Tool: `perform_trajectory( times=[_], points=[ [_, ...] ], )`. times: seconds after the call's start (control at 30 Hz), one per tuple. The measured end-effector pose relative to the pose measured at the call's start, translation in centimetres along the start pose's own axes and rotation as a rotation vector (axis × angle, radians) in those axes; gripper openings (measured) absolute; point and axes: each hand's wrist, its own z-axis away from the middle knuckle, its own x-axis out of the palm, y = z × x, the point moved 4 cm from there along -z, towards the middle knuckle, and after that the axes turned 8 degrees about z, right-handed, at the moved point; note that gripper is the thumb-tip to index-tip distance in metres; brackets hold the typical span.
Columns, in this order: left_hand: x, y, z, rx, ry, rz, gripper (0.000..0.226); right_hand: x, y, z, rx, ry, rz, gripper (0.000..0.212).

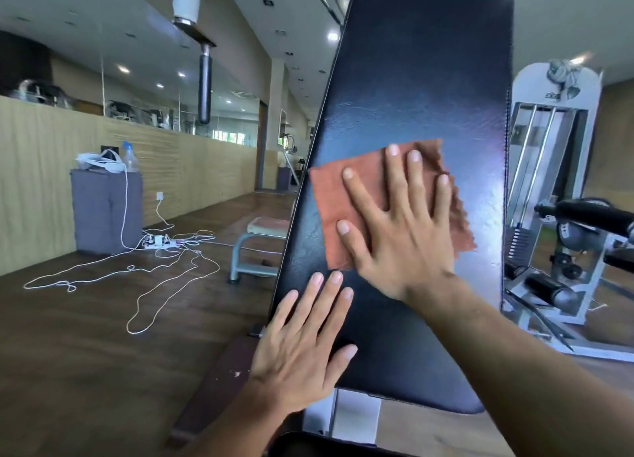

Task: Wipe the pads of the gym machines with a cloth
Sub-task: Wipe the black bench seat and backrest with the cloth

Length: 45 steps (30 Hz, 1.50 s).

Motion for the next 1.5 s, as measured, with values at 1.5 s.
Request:
perform_trajectory(
  times=[1.5],
  points=[
    [-6.4,-3.3,-15.6,-0.166,0.156,0.039,0.073,-0.9,6.8,-5.4,0.263,0.013,-0.088,0.068]
  ],
)
